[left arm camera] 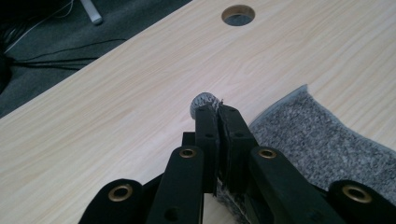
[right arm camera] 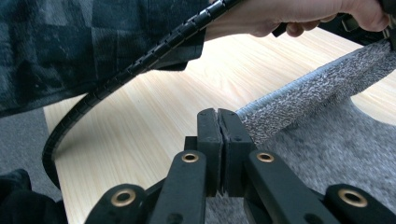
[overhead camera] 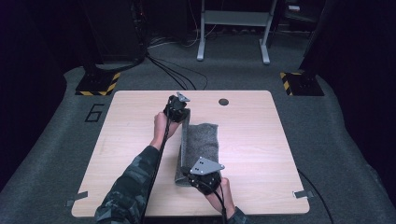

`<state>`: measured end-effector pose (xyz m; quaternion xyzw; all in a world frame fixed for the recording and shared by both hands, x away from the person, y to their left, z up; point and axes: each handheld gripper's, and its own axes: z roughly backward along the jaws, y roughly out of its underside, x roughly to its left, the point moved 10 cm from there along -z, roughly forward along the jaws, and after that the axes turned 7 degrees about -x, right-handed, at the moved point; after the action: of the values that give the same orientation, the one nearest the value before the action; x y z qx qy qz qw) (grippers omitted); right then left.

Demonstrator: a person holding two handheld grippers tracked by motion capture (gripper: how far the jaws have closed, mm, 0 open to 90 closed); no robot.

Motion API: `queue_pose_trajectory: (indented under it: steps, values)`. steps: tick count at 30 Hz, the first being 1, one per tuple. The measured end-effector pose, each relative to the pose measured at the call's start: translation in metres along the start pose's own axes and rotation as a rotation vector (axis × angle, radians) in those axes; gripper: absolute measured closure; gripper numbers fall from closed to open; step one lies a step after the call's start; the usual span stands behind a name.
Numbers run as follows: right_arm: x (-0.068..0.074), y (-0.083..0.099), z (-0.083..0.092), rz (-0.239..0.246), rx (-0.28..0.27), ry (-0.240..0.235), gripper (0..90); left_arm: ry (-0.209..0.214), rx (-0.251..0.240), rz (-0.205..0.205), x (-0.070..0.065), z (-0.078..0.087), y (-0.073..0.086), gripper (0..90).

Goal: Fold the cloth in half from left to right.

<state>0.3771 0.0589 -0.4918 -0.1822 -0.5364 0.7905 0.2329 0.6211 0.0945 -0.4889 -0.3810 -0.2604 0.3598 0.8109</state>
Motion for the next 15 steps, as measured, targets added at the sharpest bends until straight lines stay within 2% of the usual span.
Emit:
queue_pose_trajectory:
  steps: [4, 6, 15]
  values:
    - [-0.005, 0.008, 0.007, 0.002, 0.016, 0.007, 88.2, 0.015, -0.014, -0.019, -0.012, -0.005, -0.005, 86.9]
    - [-0.008, 0.015, 0.01, -0.008, 0.031, 0.026, 88.2, 0.024, -0.013, -0.028, -0.02, -0.011, -0.007, 86.8]
    - [-0.02, 0.037, 0.021, -0.048, 0.08, 0.053, 87.9, 0.046, -0.002, -0.053, -0.039, -0.031, -0.004, 86.7]
